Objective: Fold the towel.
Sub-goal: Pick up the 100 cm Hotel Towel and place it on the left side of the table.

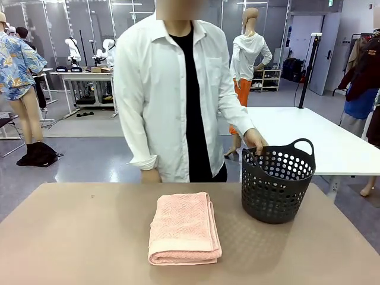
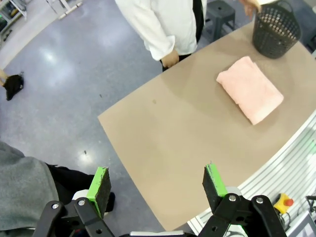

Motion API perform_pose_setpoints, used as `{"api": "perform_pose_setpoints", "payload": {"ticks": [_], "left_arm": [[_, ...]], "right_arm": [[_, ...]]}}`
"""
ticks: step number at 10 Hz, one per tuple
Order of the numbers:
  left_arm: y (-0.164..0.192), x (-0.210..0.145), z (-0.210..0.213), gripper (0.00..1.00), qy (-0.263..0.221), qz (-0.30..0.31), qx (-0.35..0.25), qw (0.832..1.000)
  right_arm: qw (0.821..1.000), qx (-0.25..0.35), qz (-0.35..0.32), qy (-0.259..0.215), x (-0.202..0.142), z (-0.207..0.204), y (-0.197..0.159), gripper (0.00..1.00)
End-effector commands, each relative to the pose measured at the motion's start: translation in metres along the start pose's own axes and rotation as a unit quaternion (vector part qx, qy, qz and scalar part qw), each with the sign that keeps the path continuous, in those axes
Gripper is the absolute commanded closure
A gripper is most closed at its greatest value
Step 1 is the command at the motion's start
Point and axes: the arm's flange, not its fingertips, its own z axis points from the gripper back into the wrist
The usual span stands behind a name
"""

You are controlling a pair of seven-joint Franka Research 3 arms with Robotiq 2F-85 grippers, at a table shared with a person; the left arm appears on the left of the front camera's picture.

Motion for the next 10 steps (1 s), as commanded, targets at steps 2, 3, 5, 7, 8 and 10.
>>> {"api": "perform_pose_setpoints", "payload": {"ticks": [2,3,5,7,8,10], "left_arm": [[-0.007,0.006,-0.03,0.05,0.004,0.02,-0.011,1.0],[-0.008,0.008,-0.037,0.05,0.006,0.023,-0.022,0.999],[-0.018,0.005,-0.055,0.05,0.001,0.027,-0.044,0.999],[-0.039,0.005,-0.094,0.05,0.014,0.059,-0.059,0.996],[-0.046,0.003,-0.112,0.05,0.011,0.09,-0.016,0.996],[-0.063,0.001,-0.157,0.05,0.043,0.128,-0.086,0.987]], "right_arm": [[1.0,-0.003,-0.003,0.0,0.001,0.001,-0.001,0.11],[1.0,-0.003,-0.003,0.0,0.001,0.001,-0.001,0.11],[1.0,-0.003,-0.003,0.0,0.001,0.001,-0.001,0.11],[1.0,-0.003,-0.003,0.0,0.001,0.001,-0.001,0.11],[1.0,-0.003,-0.003,0.0,0.001,0.001,-0.001,0.11],[1.0,-0.003,-0.003,0.0,0.001,0.001,-0.001,0.11]]}}
